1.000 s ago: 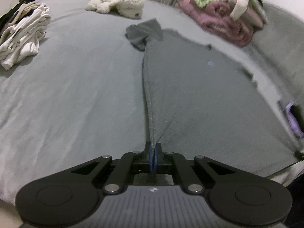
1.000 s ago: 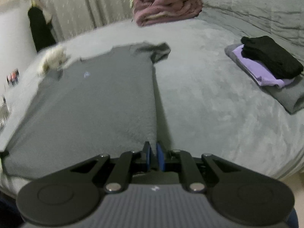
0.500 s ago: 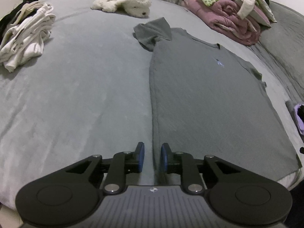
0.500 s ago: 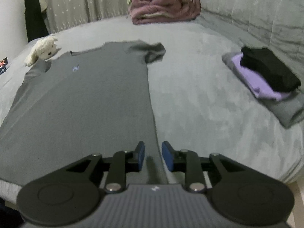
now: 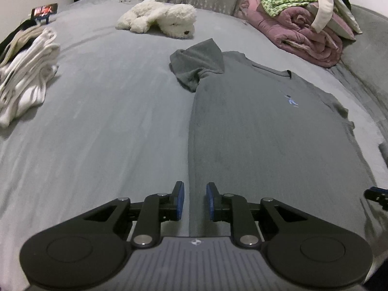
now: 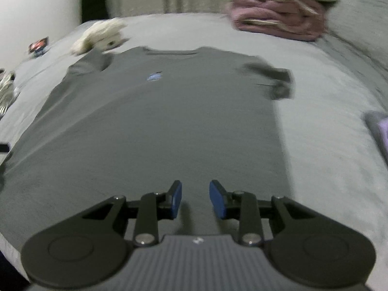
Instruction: Fold clothes
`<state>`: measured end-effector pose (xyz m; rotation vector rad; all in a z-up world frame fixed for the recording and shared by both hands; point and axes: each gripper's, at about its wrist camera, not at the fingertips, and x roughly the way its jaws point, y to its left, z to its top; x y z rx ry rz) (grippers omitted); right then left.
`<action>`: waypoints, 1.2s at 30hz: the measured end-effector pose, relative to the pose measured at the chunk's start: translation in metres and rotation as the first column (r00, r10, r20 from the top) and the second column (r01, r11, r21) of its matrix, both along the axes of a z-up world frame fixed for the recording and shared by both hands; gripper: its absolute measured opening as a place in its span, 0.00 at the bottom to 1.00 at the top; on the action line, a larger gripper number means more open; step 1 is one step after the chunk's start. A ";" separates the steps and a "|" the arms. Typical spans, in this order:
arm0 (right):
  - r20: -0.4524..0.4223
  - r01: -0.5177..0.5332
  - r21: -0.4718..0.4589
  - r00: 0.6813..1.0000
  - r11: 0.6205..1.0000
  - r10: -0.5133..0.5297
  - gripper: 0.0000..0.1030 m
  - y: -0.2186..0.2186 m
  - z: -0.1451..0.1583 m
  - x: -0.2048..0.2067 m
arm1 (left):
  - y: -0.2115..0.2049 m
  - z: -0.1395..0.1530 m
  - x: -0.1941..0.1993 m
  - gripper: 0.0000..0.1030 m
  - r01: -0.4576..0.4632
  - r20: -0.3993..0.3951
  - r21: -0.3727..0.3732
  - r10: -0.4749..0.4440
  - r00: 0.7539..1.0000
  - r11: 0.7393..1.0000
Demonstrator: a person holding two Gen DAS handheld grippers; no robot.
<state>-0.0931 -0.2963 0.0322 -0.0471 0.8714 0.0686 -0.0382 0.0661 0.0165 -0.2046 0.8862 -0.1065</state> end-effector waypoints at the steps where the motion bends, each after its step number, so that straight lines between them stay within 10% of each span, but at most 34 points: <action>1: 0.000 -0.023 -0.005 1.000 1.000 0.023 0.27 0.009 -0.003 0.005 | -0.002 -0.001 0.005 0.17 -0.004 0.000 0.010 0.004 1.000 1.000; 14: 0.033 -0.154 -0.051 0.987 0.987 0.156 0.31 0.077 -0.024 0.045 | -0.027 -0.004 0.084 0.18 -0.009 -0.021 0.066 0.010 1.000 0.998; 36: 0.031 -0.251 -0.042 0.967 0.967 0.253 0.34 0.224 -0.032 0.201 | 0.066 -0.015 0.188 0.26 -0.229 -0.085 -0.157 0.217 0.972 0.961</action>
